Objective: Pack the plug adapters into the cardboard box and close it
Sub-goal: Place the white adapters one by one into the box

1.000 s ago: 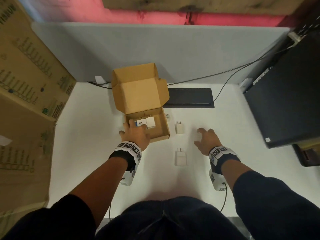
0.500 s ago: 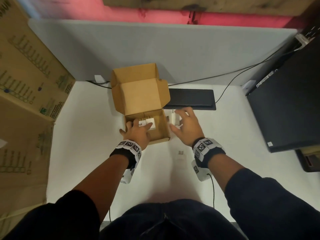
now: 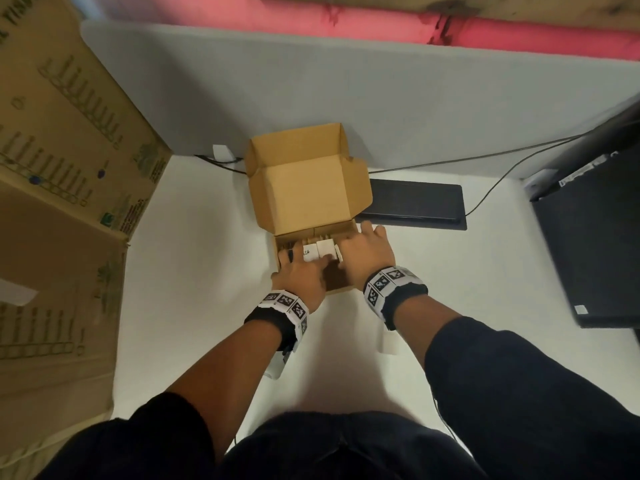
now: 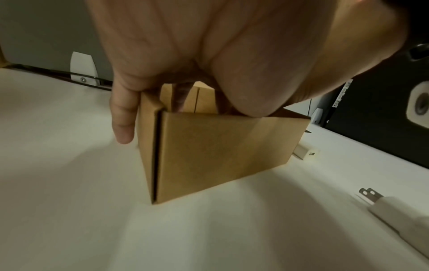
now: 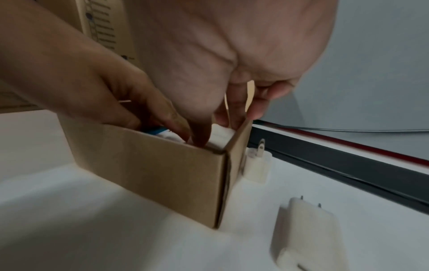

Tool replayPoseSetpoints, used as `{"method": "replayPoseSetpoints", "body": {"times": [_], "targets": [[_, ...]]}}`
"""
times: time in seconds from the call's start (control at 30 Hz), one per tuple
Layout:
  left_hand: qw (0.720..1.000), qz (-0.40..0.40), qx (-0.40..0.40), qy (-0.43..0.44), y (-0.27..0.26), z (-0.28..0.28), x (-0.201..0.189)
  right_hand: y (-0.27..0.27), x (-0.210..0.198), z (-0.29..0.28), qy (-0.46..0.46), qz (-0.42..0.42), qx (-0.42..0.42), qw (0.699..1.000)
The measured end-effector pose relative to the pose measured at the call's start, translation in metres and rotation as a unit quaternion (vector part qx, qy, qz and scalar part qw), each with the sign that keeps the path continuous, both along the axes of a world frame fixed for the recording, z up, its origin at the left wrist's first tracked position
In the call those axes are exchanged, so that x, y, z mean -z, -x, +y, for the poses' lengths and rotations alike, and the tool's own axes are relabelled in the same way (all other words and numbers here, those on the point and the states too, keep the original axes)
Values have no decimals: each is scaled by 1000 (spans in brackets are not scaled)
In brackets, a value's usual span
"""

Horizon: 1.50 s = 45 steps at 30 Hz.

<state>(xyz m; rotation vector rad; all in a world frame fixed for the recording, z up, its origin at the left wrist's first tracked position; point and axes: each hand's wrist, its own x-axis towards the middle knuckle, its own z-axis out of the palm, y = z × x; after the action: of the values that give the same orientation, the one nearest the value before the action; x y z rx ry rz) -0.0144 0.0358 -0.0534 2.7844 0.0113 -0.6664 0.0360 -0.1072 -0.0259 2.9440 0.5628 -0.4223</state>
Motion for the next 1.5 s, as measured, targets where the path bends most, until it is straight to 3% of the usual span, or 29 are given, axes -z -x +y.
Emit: {"method": "replayPoseSetpoints", "body": {"times": [0.63,0.77,0.9,0.97,1.07,1.23,1.37,1.5], "targets": [[1000,8,-2,22,-3,2,-1,-1,13,-13,-19,21,-31,999],[1000,6,6,6,-3,2,1,8,11,-26,-120,-13,-15,993],[999,-5,26,-21,-3,4,-1,26,16,-56,-267,-65,137,952],[998,-25,32,-40,-2,3,-7,38,21,-78,-288,-29,193,938],[995,-63,34,-62,6,-3,-18,59,25,-105,-242,81,214,943],[991,-105,66,-41,25,-18,-27,96,23,-115,-172,217,145,950],[995,-70,71,4,40,-26,-26,115,29,-108,-82,253,76,961],[995,-67,70,14,47,-18,-24,109,26,-114,-123,237,117,957]]}}
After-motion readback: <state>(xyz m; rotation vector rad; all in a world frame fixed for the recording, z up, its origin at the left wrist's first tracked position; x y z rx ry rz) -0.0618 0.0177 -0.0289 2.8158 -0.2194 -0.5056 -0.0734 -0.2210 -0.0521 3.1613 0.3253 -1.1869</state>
